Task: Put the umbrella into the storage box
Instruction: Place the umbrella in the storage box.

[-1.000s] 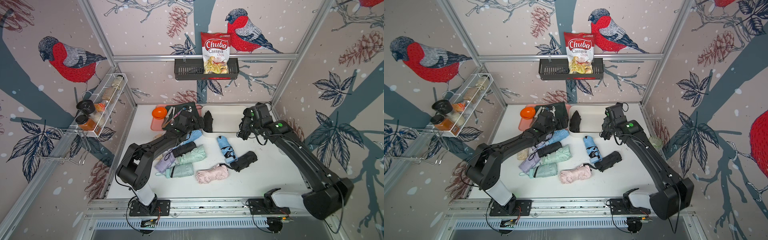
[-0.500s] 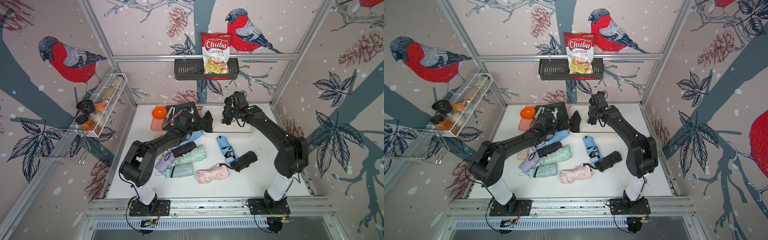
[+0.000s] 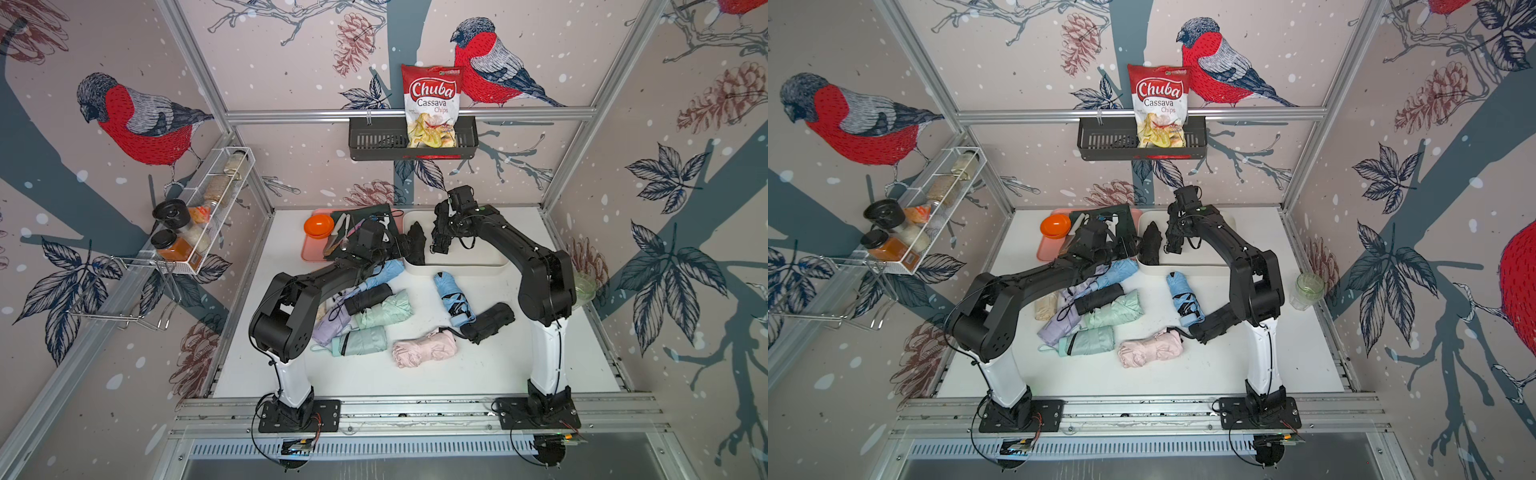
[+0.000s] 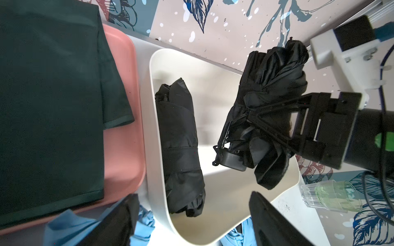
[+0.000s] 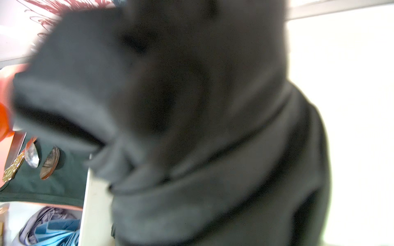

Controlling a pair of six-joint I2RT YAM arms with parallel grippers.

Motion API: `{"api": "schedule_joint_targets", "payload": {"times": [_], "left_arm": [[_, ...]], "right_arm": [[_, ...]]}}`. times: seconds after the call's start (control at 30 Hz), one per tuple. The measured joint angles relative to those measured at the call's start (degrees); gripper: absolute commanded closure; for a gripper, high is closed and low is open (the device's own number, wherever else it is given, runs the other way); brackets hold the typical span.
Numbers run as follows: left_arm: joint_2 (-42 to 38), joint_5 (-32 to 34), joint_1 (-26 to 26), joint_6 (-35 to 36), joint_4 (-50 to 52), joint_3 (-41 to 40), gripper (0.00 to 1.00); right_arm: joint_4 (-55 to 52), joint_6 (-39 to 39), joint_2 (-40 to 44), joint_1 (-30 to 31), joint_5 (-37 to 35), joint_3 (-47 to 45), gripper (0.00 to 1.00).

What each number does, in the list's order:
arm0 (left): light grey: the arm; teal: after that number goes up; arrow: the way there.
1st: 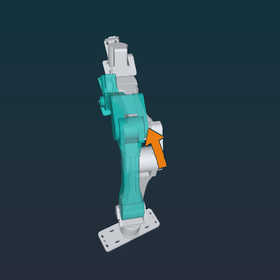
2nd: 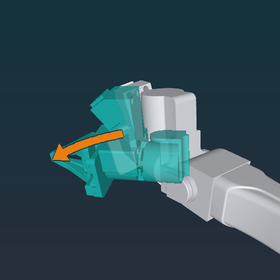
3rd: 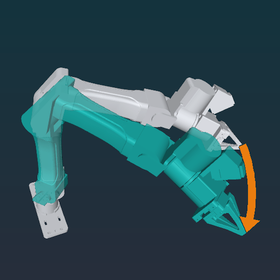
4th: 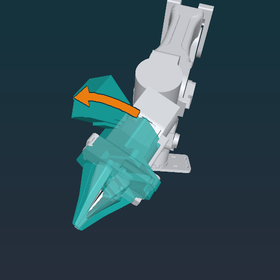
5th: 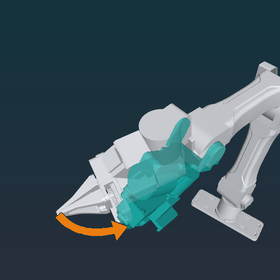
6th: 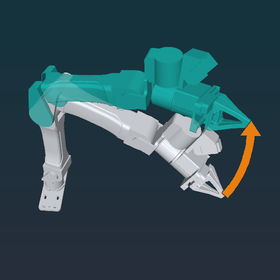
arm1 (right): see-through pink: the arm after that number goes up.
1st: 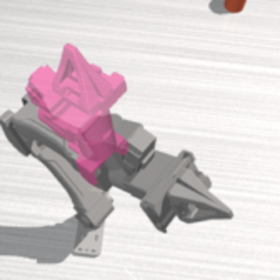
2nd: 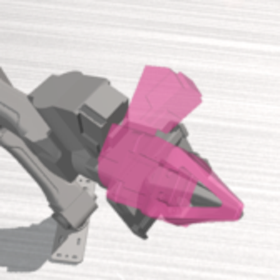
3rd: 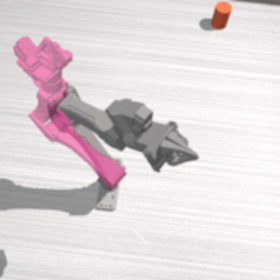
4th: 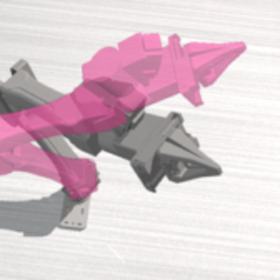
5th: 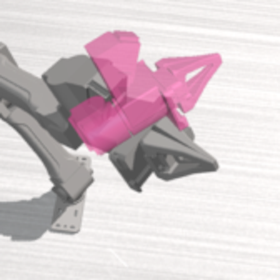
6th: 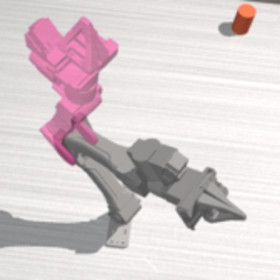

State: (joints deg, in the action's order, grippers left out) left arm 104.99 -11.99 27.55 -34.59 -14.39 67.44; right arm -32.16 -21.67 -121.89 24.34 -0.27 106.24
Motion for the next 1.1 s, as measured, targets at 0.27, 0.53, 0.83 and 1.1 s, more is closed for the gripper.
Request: {"api": "schedule_joint_targets", "payload": {"times": [0.27,0.53,0.83,1.1], "left_arm": [[3.5,-0.2,0.0,0.1,0.2,2.6,0.23],[6.3,-0.1,0.0,0.3,1.4,4.9,0.22],[10.3,0.0,-0.1,0.6,1.9,8.4,0.25],[12.7,-1.3,-0.1,0.7,3.1,10.3,0.28]], "right_arm": [[0.1,-1.0,-2.8,0.0,3.6,-0.6,0.89],[0.8,-2.5,-5.6,-0.2,4.5,0.0,0.89],[3.2,-4.0,-9.5,0.2,8.3,3.2,0.83],[3.8,-4.1,-13.0,0.0,10.1,5.9,0.57]]}}
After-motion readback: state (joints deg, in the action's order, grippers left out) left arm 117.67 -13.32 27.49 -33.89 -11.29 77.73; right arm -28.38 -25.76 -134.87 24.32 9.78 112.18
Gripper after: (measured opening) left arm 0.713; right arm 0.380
